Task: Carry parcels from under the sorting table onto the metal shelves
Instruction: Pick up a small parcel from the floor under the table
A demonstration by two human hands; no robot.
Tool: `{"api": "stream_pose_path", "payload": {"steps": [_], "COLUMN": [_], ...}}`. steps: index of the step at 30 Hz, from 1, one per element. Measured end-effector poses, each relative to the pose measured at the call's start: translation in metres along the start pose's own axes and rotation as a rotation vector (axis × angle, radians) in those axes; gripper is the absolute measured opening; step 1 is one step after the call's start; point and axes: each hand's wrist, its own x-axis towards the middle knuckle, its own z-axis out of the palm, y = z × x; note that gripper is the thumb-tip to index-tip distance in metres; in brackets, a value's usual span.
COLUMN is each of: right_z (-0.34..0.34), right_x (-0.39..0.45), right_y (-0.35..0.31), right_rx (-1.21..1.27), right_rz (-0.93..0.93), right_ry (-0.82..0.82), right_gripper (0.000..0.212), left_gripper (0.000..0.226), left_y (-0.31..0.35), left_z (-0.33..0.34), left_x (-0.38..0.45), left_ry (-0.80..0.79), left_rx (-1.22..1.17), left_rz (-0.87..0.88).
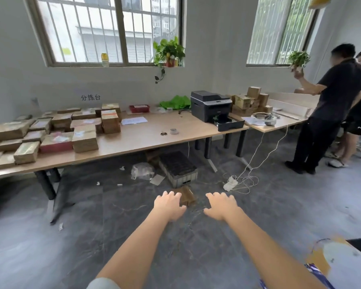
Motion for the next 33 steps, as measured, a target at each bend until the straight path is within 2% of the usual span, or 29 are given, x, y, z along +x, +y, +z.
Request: {"api": "stream_pose_path", "payload": {"steps": [8,17,33], "right_z": [-0.02,-0.064,-0.094], "right_x": [0.144,0.322,0.6], "right_y": [0.025,0.061,0.079], "right_rx": [0.045,0.096,0.078], "right_rz": [-0.006,-0.108,-0.165], "right_ry": [-0.054,-0.009,-0.126], "right_gripper": [0.058,0.067,0.067], "left_gripper": [0.06,0.06,0.061], "left_y": [-0.02,-0.027,-0.077], "left_z": [-0.019,-0.053,-0.067], "left_x": [0.144,0.312,0.575], "left_ry": [-0.025,0.006,-0.107], "left_rx": [-0.008,-0.036,-0.124], "left_rz": [-0.017,-0.067,-0.16]}}
